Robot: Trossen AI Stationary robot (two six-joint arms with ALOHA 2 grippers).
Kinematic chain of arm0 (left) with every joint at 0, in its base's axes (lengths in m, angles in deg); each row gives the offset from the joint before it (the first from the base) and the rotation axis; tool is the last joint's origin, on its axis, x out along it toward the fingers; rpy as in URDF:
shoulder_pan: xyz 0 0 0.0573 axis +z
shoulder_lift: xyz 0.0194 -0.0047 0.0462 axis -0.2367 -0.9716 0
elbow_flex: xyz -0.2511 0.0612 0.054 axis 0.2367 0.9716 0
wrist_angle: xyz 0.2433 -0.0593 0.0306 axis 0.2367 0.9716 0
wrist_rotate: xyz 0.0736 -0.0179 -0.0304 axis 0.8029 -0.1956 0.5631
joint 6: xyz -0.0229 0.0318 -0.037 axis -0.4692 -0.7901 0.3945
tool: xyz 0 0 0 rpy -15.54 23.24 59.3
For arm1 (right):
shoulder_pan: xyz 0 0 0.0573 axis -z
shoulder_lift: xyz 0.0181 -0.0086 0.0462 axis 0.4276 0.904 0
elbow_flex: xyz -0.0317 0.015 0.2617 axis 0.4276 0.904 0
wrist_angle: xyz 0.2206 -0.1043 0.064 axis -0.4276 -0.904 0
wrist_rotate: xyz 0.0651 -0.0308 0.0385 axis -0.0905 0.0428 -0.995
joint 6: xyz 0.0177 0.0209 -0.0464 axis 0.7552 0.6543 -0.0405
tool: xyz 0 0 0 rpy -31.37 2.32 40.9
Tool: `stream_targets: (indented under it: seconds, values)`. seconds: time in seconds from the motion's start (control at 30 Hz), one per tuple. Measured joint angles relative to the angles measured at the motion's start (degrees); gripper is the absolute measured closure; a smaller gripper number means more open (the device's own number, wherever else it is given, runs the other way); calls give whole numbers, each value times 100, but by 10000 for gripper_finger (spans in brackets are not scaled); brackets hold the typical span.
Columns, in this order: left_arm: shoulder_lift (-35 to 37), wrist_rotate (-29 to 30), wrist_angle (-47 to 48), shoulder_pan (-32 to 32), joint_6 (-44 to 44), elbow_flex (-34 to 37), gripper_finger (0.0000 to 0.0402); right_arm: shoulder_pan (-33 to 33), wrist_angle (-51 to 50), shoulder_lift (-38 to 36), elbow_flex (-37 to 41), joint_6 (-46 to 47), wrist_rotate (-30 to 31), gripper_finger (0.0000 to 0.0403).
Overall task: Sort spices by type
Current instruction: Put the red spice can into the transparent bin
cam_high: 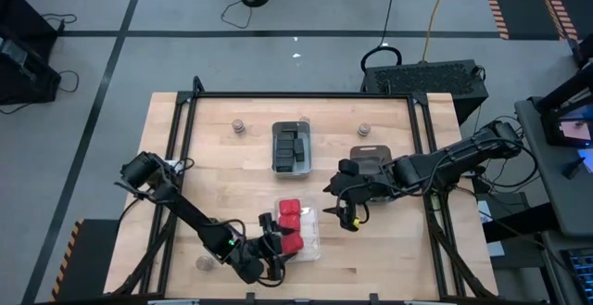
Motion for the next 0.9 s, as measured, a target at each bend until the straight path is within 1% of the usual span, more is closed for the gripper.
stream_targets:
  seconds: [0.13,0.33,0.43,0.47,0.5,0.57,0.63,0.7,0.77,0.9]
  values:
    - [124,66,57,-108,-70,-19,78,0,-4,0,0,-44,0,145]
    - [588,475,19,-327,-885,-365,93,0,-41,2,0,-38,-2,145]
    - [842,519,21,-340,-1013,-545,106,-19,-39,2,0,-40,-2,145]
    - [923,373,38,-337,-936,-575,112,-38,-39,2,0,-38,-1,145]
    - [985,77,50,-295,-762,-604,120,-61,-37,2,0,-38,0,145]
    - [1034,-967,20,-126,-212,-657,144,-122,-37,2,0,-40,0,145]
    - [1014,-1976,58,62,405,-680,179,-176,-18,2,0,-40,0,145]
    - [902,-2687,60,239,910,-726,221,-223,-9,4,0,-40,0,145]
    - [826,-3051,93,318,1039,-744,266,-256,0,4,0,-40,23,145]
    - [752,-3172,221,393,1063,-868,352,-322,3,4,0,14,42,145]
